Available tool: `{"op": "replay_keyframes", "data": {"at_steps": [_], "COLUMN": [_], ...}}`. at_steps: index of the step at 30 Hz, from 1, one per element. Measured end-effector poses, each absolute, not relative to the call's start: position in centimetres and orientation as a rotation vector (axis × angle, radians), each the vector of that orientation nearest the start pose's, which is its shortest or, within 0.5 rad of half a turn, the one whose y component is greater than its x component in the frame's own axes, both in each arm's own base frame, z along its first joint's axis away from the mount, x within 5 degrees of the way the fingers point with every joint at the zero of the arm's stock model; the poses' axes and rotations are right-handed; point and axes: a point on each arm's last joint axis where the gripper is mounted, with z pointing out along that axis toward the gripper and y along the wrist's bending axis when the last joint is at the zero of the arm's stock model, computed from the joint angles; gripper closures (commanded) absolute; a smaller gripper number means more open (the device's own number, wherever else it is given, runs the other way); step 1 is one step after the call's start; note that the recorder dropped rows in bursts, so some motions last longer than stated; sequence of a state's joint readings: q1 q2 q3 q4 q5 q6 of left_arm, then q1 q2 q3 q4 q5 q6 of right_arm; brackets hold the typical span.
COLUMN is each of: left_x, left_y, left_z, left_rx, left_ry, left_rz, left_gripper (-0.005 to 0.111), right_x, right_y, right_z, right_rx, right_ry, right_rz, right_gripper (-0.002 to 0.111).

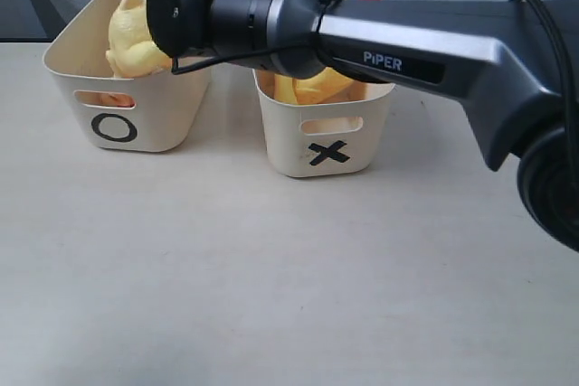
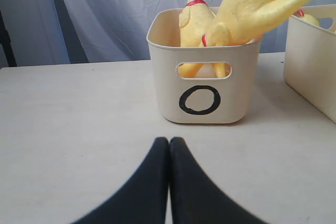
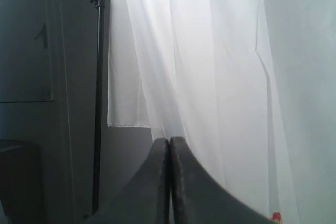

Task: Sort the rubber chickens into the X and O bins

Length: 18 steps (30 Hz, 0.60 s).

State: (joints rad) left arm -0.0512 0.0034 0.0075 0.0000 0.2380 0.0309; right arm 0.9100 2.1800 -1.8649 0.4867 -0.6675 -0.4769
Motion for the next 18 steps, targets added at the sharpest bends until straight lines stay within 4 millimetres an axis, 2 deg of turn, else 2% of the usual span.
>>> {"op": "replay_keyframes", "data": {"at_steps": [12, 15, 18], "left_x": [5.6, 5.6, 5.6], "left_y": [-0.3, -0.3, -0.3], "left_z": [18.9, 18.9, 18.9], "left_rx": [0.071, 0.071, 0.071], "left_ry": [1.731, 1.731, 1.731], "left_rz": [-0.015, -0.015, -0.015], "left_gripper": [0.107, 0.107, 0.107], "right_x": [34.1, 33.6, 32.3], "right_y": [39.6, 39.4, 39.1], "right_z": [33.4, 34.5, 36.1], "right_rx": [-0.342, -0.41, -0.552], "right_ry": [1.224, 1.284, 1.368], "right_rz": [0.569, 0.562, 0.583], "right_gripper": [0.109, 0.109, 0.109]}}
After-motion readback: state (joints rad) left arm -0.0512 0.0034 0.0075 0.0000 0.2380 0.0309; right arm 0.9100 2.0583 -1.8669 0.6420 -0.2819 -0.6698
